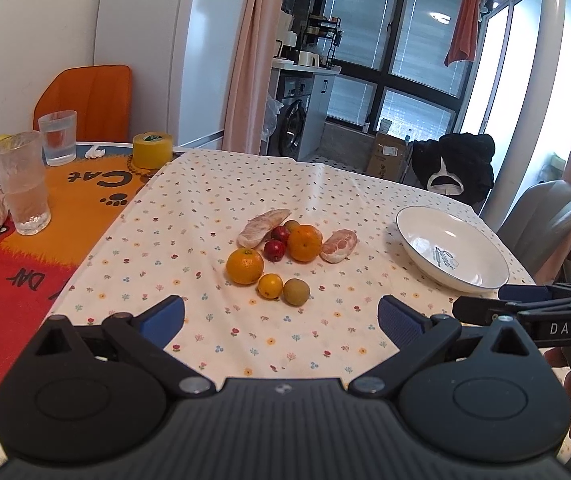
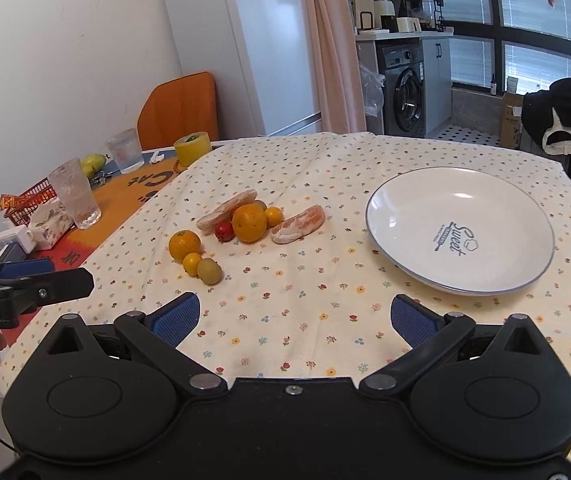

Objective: Organize fruits

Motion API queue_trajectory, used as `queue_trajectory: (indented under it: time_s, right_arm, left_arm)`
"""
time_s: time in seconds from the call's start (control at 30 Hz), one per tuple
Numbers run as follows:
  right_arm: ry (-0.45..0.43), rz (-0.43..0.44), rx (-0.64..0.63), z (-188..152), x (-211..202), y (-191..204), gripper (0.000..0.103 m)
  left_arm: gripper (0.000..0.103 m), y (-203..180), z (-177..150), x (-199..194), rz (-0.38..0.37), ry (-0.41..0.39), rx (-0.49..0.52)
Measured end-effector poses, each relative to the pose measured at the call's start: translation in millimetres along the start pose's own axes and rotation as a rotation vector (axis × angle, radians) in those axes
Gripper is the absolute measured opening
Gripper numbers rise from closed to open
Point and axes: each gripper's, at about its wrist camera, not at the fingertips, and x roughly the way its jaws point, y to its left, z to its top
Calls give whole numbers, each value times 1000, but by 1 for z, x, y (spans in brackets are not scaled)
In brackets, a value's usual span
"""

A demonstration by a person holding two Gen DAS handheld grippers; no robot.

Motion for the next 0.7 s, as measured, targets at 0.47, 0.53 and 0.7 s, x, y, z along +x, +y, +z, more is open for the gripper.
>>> queue_trajectory:
  time_s: [0.47, 0.53, 0.7]
  right_arm:
    - [2, 139, -24, 13, 37, 3, 100]
    - [14, 152, -35, 16, 45, 6, 93]
    - [48, 193, -57, 19, 65, 13, 79]
  left_arm:
    - [68, 11, -1, 34, 5, -1, -11]
    - [63, 14, -1, 39, 2, 5, -17]
    - [53, 20, -1, 50, 3, 11, -23]
